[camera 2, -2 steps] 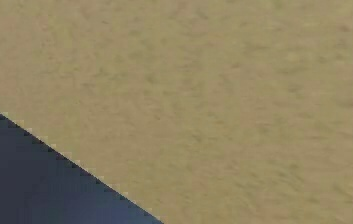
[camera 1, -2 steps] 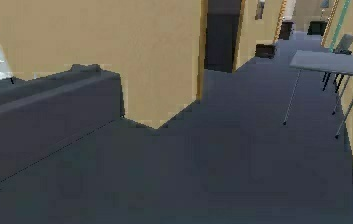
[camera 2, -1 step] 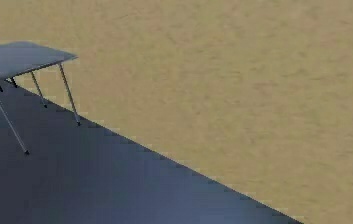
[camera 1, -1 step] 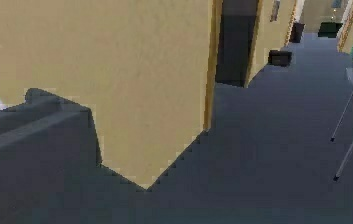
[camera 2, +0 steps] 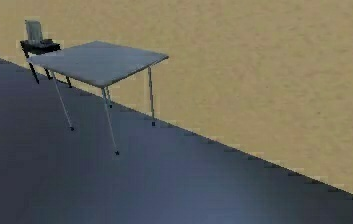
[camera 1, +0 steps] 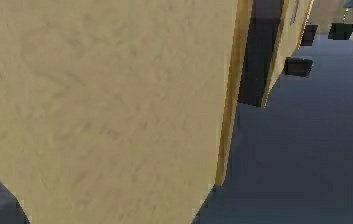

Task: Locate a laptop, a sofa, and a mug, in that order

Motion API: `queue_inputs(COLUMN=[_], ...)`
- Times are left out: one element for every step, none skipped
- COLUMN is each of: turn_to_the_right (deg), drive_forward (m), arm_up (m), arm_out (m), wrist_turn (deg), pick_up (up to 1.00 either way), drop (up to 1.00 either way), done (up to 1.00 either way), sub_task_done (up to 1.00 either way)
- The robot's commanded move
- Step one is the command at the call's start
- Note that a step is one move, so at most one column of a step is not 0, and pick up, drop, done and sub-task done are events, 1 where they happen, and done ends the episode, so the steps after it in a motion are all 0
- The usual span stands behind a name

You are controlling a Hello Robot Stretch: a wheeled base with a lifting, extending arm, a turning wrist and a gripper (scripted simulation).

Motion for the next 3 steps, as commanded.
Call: queue_inputs(turn_to_the_right=[45.0,18.0,0.0], drive_forward=[0.00,0.00,0.05], arm_up=[0.00,0.00,0.00], arm_out=[0.00,0.00,0.00], wrist_turn=[0.0,0.0,0.0], pick_up=[0.00,0.00,0.00], drop=[0.00,0.00,0.00], done=[0.00,0.00,0.00], sub_task_done=[0.00,0.00,0.00])
